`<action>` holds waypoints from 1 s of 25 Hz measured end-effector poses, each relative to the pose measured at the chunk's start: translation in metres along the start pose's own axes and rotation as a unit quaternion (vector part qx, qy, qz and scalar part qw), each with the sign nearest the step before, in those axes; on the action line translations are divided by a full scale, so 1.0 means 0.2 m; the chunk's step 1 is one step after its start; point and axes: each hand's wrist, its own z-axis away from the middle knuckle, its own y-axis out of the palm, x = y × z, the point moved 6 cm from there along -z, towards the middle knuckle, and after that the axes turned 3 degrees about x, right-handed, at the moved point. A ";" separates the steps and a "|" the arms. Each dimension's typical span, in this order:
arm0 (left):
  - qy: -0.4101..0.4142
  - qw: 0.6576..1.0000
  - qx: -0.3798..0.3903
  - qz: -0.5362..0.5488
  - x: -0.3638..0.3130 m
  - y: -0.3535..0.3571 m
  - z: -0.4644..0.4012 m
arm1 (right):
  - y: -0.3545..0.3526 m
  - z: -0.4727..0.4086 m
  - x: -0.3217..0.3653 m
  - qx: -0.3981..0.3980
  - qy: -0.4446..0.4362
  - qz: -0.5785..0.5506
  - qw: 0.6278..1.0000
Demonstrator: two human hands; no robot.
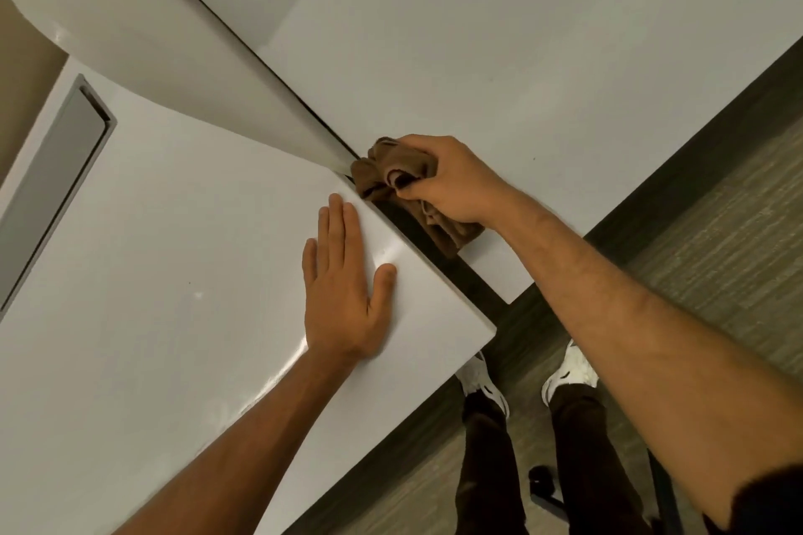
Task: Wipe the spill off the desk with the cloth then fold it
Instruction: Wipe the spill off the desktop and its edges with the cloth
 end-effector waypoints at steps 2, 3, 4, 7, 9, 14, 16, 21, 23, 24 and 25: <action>-0.006 1.000 -0.002 -0.004 0.00 0.00 0.00 | 0.06 -0.06 0.03 0.024 -0.015 0.034 0.999; -0.007 1.000 -0.002 -0.006 0.00 0.00 0.00 | 0.08 -0.07 0.03 0.031 -0.018 0.044 0.998; -0.009 1.000 -0.001 -0.006 0.00 0.00 0.00 | 0.09 -0.07 0.02 0.036 -0.017 0.047 0.998; -0.007 1.000 0.002 -0.010 0.00 0.00 0.00 | 0.11 -0.03 -0.07 0.048 0.009 0.017 0.999; 0.000 1.000 0.002 -0.016 0.00 -0.01 0.00 | 0.11 0.02 -0.12 0.051 0.025 -0.006 0.998; -0.008 1.000 0.006 -0.021 -0.01 -0.01 0.00 | 0.08 0.14 -0.20 0.076 0.055 -0.030 0.995; -0.012 1.000 0.010 -0.022 -0.01 -0.01 0.00 | 0.06 0.21 -0.24 0.084 0.071 -0.030 0.994; -0.016 1.000 0.016 -0.021 -0.01 -0.01 0.00 | 0.01 0.43 -0.32 0.111 0.111 -0.029 0.987; -0.018 0.999 0.016 -0.024 -0.01 -0.01 0.01 | 0.00 0.48 -0.33 0.116 0.123 -0.035 0.985; -0.019 0.999 0.016 -0.025 -0.02 -0.01 0.01 | 0.00 0.48 -0.32 0.116 0.125 -0.037 0.985; -0.021 0.999 0.016 -0.024 -0.02 -0.01 0.01 | 0.01 0.47 -0.31 0.113 0.126 -0.041 0.985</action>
